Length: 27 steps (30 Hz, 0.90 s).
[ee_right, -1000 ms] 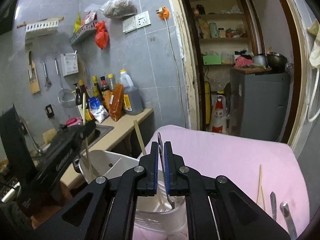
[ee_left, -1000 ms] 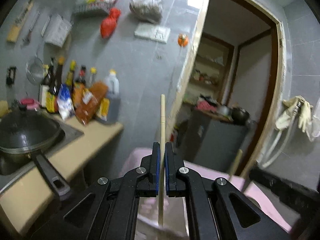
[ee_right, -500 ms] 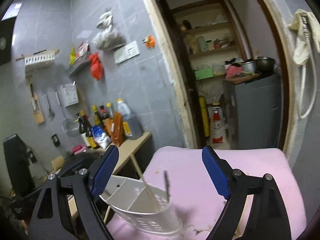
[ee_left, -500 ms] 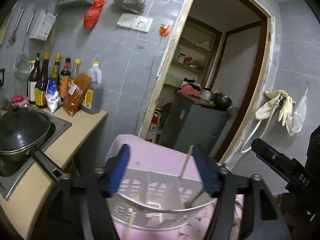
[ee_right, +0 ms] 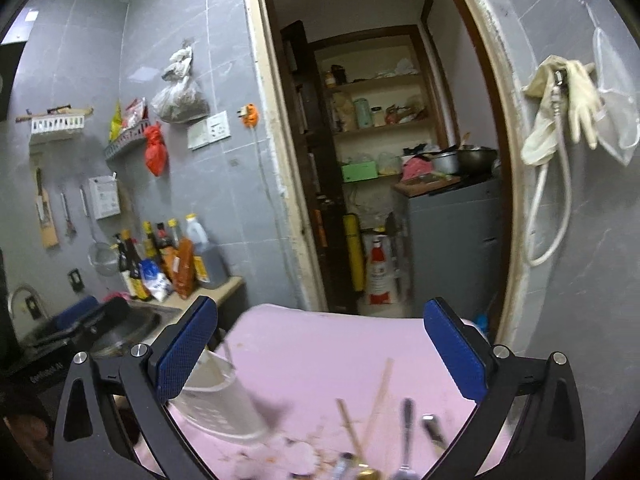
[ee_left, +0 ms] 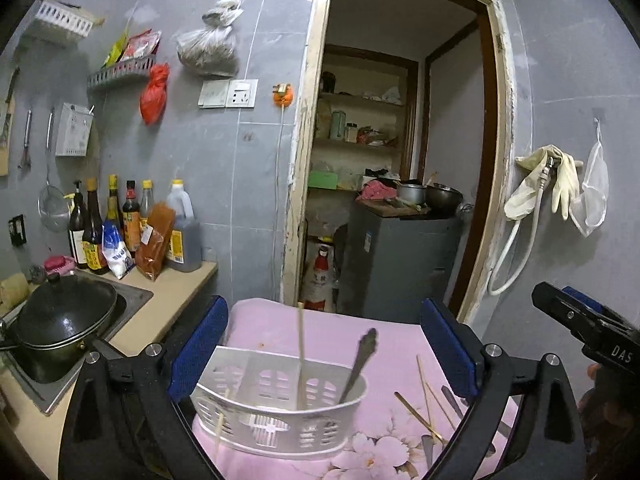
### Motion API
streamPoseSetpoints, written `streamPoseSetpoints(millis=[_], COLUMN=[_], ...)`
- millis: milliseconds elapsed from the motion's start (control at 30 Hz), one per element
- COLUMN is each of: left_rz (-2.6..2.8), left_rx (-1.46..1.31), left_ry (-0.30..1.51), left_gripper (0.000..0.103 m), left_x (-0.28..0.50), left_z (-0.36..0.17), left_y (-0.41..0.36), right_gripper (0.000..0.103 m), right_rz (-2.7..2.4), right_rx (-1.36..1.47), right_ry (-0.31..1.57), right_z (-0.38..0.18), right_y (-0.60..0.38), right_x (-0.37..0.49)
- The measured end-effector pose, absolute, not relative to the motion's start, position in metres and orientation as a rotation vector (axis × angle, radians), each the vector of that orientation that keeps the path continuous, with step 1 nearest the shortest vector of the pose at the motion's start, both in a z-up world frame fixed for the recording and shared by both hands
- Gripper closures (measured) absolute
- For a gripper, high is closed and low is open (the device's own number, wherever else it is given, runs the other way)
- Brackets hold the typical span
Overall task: Organize utensils
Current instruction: 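Grasp a silver spoon with the left tool while the right tool grasps another silver spoon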
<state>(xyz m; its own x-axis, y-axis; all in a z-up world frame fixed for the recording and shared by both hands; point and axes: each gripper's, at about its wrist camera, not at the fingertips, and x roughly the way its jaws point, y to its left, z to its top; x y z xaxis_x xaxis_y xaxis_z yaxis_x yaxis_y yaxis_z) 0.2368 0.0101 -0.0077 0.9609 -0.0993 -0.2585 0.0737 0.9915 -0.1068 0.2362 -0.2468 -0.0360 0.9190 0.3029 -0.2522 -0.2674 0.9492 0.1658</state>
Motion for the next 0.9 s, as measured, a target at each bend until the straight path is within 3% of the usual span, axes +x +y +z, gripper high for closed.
streamPoseSetpoints(millis=[233,500,600,667,800,900], left_rz=[-0.06,-0.095,-0.112,-0.116,-0.13,-0.155], left_rx=[-0.077,0.026,0.043,0.048,0.072,0.096], left_ry=[0.288,0.496,0.559,0.607,0.708,0.764], left_gripper=[0.009,0.009,0.009,0.009,0.011,0.031], left_x=[0.23,0.241,0.246,0.249,0.257,0.263], left_z=[-0.03,-0.099,-0.123,-0.138,-0.163,-0.175], left_y=[-0.025,-0.071,-0.086,-0.094,-0.108,-0.116], right_gripper=[0.0,0.0,0.006,0.02,0.035,0.045], right_rz=[0.26,0.238,0.244,0.243,0.255,0.28], right_rx=[0.077,0.016,0.005,-0.008,-0.027,-0.03], right_ry=[0.339,0.52,0.587,0.632,0.737,0.788], right_z=[-0.059,-0.12,-0.142,-0.156,-0.18,-0.193], right_y=[-0.281,-0.31,-0.318,-0.321,-0.321,-0.322], right_x=[0.235,0.256,0.264,0.268,0.277,0.281])
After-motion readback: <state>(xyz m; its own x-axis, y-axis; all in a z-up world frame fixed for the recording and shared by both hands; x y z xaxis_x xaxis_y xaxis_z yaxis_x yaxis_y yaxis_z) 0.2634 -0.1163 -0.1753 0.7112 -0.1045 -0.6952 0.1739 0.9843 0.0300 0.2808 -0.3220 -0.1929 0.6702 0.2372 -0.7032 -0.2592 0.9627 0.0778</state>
